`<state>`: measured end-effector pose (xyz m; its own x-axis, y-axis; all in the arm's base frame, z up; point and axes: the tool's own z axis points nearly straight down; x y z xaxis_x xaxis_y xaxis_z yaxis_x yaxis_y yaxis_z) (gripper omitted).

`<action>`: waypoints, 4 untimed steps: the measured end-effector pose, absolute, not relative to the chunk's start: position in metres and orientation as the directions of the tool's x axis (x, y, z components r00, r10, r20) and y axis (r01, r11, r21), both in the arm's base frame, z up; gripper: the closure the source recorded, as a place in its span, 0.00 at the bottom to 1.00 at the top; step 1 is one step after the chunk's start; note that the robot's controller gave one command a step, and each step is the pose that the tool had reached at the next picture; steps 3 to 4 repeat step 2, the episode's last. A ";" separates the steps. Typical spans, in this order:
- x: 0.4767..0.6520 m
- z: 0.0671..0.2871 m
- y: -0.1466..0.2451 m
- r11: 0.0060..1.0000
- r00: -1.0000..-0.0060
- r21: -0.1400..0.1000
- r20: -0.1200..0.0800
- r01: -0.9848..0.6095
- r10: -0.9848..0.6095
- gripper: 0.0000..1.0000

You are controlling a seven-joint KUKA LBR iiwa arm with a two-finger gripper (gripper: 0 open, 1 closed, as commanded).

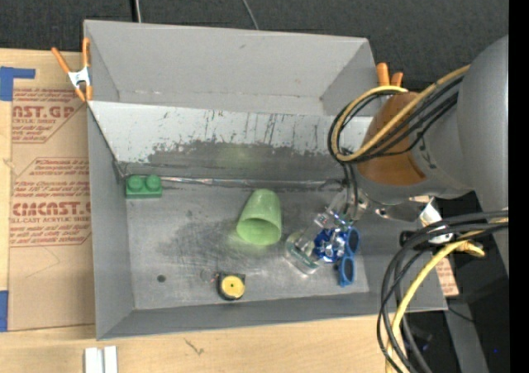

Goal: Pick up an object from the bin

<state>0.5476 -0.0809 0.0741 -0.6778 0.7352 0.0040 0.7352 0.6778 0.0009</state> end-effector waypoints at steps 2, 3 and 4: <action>0.551 0.174 -0.078 0.680 -0.680 0.005 -0.007 0.733 0.733 1.00; 0.551 0.174 -0.078 0.680 -0.680 0.005 -0.007 0.733 0.733 1.00; 0.551 0.174 -0.078 0.680 -0.680 0.005 -0.007 0.733 0.733 1.00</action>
Offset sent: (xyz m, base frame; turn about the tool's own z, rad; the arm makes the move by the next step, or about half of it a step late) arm 0.0000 0.0000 0.0000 0.0000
